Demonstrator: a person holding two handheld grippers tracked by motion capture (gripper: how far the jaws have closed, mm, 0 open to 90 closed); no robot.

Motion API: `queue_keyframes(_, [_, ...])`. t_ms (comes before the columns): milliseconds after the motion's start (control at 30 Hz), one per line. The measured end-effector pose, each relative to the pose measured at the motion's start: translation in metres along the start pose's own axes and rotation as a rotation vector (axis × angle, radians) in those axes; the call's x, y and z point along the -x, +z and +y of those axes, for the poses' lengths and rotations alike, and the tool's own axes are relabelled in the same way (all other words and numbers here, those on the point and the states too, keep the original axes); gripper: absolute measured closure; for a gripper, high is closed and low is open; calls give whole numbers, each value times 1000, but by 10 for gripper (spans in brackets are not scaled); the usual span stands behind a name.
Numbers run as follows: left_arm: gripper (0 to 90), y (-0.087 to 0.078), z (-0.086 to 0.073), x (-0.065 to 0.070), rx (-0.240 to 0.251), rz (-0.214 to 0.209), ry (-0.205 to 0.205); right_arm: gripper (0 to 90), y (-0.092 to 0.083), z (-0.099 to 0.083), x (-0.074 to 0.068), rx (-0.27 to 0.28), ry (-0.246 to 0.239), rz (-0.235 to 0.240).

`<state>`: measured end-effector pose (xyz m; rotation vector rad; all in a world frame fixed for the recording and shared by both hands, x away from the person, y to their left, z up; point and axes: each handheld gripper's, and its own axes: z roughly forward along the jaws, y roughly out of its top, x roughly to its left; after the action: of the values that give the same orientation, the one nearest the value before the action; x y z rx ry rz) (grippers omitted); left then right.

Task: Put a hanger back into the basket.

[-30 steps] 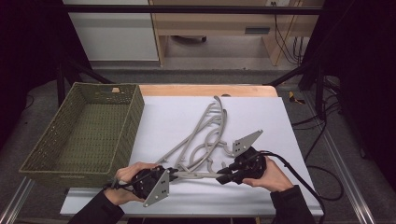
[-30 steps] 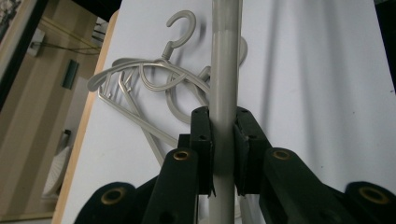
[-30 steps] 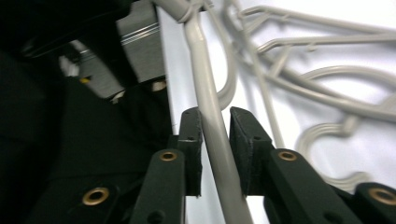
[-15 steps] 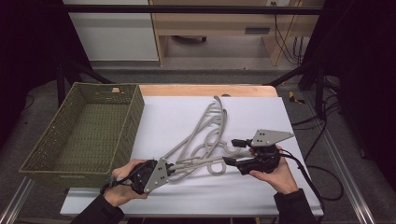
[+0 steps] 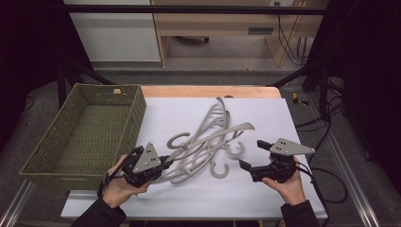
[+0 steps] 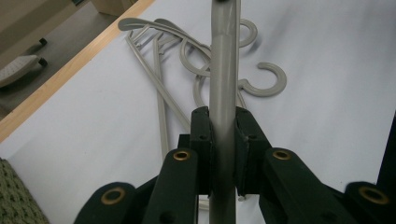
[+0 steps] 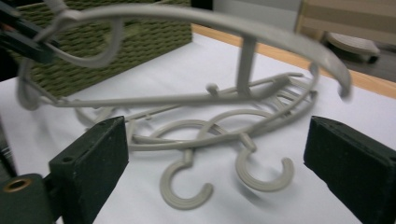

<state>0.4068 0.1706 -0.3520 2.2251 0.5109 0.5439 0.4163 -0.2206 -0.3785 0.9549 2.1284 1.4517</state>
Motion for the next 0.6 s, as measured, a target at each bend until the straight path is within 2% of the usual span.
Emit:
queue_keyframes(33, [801,-2,1,-3,7,-9,-29,63,-1,-5,3,11,25,-25])
queue_keyframes(67, [801,-2,1,-3,7,-9,-29,63,-1,-5,3,11,25,-25])
queue_keyframes(100, [801,-4,3,-7,27,-24,-66,61,-2,-9,5,18,32,-47])
queue_keyframes(133, [801,-7,3,-9,35,-32,-78,61,-3,-11,5,22,39,-56])
queue_keyframes(233, [801,-11,5,-13,46,-32,-91,62,-4,-17,8,28,62,-75])
queue_keyframes(333, [801,-19,8,-19,49,-25,-98,59,-5,-19,9,20,63,-84])
queue_keyframes(533, [801,-37,19,-36,59,-18,-115,52,-5,-23,11,19,82,-98])
queue_keyframes(600, [801,-43,22,-44,62,-9,-123,40,-4,-24,11,10,76,-117])
